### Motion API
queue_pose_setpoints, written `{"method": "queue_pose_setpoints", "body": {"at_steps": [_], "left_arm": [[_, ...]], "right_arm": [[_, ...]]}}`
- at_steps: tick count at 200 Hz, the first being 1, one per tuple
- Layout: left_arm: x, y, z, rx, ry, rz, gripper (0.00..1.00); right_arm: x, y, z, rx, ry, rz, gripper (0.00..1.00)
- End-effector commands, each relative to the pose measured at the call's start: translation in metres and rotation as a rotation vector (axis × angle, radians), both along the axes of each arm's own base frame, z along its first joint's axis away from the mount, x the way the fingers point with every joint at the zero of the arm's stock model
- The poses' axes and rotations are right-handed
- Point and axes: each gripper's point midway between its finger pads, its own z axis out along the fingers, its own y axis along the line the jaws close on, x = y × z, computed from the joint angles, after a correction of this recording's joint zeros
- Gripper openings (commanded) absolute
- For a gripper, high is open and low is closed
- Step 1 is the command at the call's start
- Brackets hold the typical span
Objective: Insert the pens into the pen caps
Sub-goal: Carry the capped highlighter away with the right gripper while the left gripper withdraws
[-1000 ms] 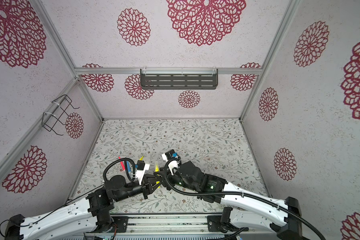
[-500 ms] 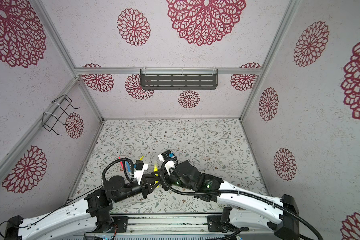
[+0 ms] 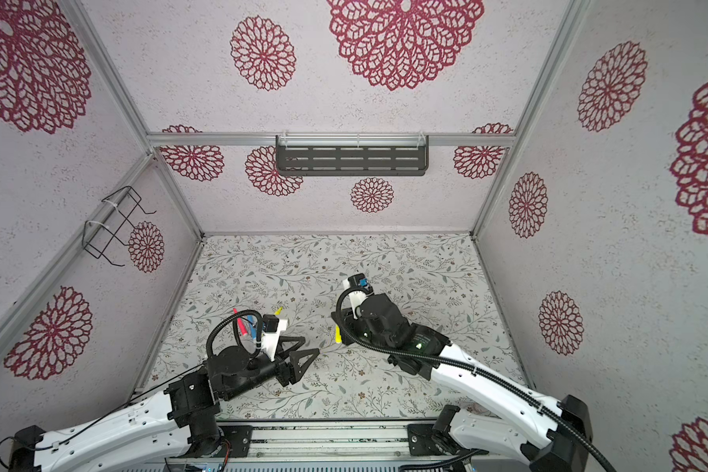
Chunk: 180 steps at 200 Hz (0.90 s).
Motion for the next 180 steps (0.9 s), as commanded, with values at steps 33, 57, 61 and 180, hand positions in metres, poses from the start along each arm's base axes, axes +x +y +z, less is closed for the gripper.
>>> {"method": "queue_pose_setpoints", "body": {"at_steps": [33,57,61,180], "left_arm": [[0.014,0.014,-0.013,0.076,0.054,0.116,0.69],[0.014,0.017,-0.018,0.095,0.072,0.132,0.69],[0.014,0.018,-0.018,0.098,0.074,0.136,0.69],[0.008,0.04,-0.018,0.074,0.083,0.177,0.69]], "right_arm": [[0.06,-0.084,-0.016,-0.184,0.123,-0.275,0.0],[0.082,-0.114,-0.033,-0.239,0.197,-0.351,0.0],[0.085,-0.118,-0.036,-0.247,0.207,-0.358,0.0],[0.189,-0.229,-0.094,-0.46,0.412,-0.596,0.0]]}}
